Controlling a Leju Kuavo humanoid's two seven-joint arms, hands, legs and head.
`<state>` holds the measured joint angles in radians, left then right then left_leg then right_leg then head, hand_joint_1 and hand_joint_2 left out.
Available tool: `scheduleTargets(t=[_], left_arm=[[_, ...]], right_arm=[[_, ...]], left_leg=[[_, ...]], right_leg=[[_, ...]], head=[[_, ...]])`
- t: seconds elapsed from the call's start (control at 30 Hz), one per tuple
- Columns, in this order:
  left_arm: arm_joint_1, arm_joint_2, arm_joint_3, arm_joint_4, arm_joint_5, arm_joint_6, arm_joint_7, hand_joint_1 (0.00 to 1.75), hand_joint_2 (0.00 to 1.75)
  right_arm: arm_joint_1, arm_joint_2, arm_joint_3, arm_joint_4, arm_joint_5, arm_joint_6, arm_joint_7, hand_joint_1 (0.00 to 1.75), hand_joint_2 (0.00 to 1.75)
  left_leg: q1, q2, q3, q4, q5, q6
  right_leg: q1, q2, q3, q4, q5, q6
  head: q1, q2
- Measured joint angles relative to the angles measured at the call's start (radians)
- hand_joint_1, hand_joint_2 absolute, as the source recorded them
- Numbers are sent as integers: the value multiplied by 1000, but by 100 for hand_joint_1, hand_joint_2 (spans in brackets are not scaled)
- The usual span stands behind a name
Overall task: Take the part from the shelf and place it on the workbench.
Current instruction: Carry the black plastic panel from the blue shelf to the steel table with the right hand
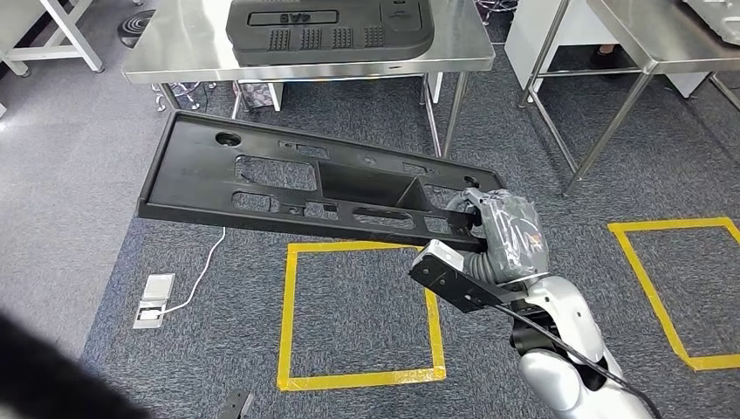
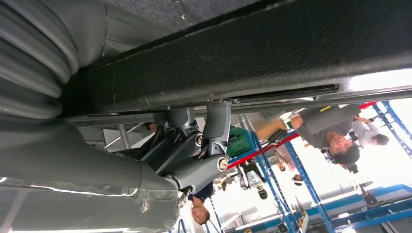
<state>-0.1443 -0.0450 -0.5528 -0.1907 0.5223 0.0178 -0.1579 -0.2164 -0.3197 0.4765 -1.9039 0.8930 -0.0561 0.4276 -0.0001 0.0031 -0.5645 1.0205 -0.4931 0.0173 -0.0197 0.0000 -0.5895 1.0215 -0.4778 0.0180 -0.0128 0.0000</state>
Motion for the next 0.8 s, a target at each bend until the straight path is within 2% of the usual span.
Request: scheduleTargets(t=[0.07, 0.13, 0.17, 0.23, 0.27, 0.3, 0.33, 0.37, 0.4, 0.43, 0.47, 0.5, 0.57, 0.6, 0.67, 0.7, 0.77, 0.8], left_arm=[[0, 0, 0, 0, -1, 0, 0, 0, 175], [-1, 0, 0, -1, -1, 0, 0, 0, 175], [-1, 0, -1, -1, -2, 0, 0, 0, 175], [-1, -1, -1, -1, -2, 0, 0, 0, 175], [-1, -1, -2, -1, -2, 0, 0, 0, 175], [0, -1, -3, -1, -2, 0, 0, 0, 175], [0, -2, -4, -1, -2, 0, 0, 0, 175], [1, -2, -6, -1, -2, 0, 0, 0, 175], [1, -2, -7, -1, -2, 0, 0, 0, 175], [0, -2, -8, -1, -2, 0, 0, 0, 175], [0, -2, -8, -1, -2, 0, 0, 0, 175], [-1, -1, -9, -1, -2, 0, 0, 0, 175], [-2, -1, -10, -2, -4, 0, 0, 0, 175], [-2, -1, -10, -2, -5, 0, 0, 0, 175], [-5, -1, -10, -2, -7, 0, 0, 0, 175], [-6, -1, -10, -2, -7, 0, 0, 0, 175], [-5, -1, -10, -2, -7, 0, 0, 0, 175], [-2, -1, -10, -2, -7, 1, 0, 0, 175]], right_arm=[[0, 0, 0, 0, 0, 0, 0, 175, 175], [-2, 0, 0, 0, 1, 0, 0, 175, 175], [-2, 0, 0, 0, 1, 0, 0, 175, 175], [-1, 0, 0, 0, 1, 0, 0, 175, 175], [1, 0, 0, 0, 0, 0, 0, 175, 175], [3, 0, 0, 0, 0, 0, 0, 175, 175], [4, 0, 0, 0, 0, 0, 0, 175, 175], [4, 0, 0, 0, 0, 0, 0, 175, 175], [4, 0, 0, 0, 0, 0, 0, 175, 175], [4, 0, 0, 1, 0, 0, 0, 175, 175], [3, 0, 0, 1, 0, 0, 0, 175, 175], [4, 0, 0, 1, 0, 0, 0, 175, 175], [5, 0, 1, 2, 1, 0, 0, 175, 175], [6, 0, 0, 1, 1, 0, 0, 175, 175], [4, 0, 0, 1, 2, -1, 0, 175, 175], [4, 0, 0, 1, 2, -1, 0, 175, 175], [3, 1, 1, 1, 2, -1, 0, 175, 175], [4, 1, 1, 1, 2, 0, 0, 175, 175]], left_leg=[[4, 2, 10, -17, 4, 0], [12, 5, 27, -40, 12, 1], [15, 7, 32, -45, 14, 2], [17, 8, 36, -47, 12, 5], [17, 8, 38, -46, 10, 5], [18, 8, 40, -45, 6, 4], [19, 8, 43, -43, 1, 1], [22, 8, 48, -39, -5, -3], [25, 7, 53, -34, -14, -9], [26, 7, 57, -29, -24, -17], [25, 7, 59, -23, -33, -25], [24, 7, 60, -19, -40, -33], [23, 8, 65, -20, -48, -44], [24, 8, 70, -20, -53, -49], [26, 8, 57, 27, -76, -57], [25, 8, 29, 83, -96, -58], [22, 7, -61, 226, -136, -56], [19, 7, -101, 276, -137, -53]], right_leg=[[2, 0, 7, -4, -2, 5], [3, 0, -3, 31, -23, 13], [1, 0, -19, 66, -40, 15], [-2, 0, -75, 170, -84, 22], [-3, 0, -104, 219, -98, 25], [-5, 0, -127, 252, -99, 29], [-7, 0, -135, 252, -82, 32], [-10, -1, -122, 213, -46, 35], [-12, -3, -96, 147, -6, 38], [-12, -5, -70, 88, 20, 41], [-11, -6, -49, 43, 33, 36], [-9, -6, -40, 22, 31, 29], [-5, -2, -36, 19, 15, 5], [-4, -1, -32, 18, 10, -4], [-5, -1, -18, 15, 0, -21], [-4, -1, -10, 14, -6, -27], [1, 0, 5, 14, -20, -36], [4, 2, 14, 14, -27, -38]], head=[[0, 0], [5, 0], [9, 0], [14, 0], [16, 0], [18, 0], [19, 0], [21, 0], [23, 0], [27, 0], [30, 0], [30, 0], [27, 0], [24, 0], [16, 0], [11, 0], [3, 0], [2, 0]])
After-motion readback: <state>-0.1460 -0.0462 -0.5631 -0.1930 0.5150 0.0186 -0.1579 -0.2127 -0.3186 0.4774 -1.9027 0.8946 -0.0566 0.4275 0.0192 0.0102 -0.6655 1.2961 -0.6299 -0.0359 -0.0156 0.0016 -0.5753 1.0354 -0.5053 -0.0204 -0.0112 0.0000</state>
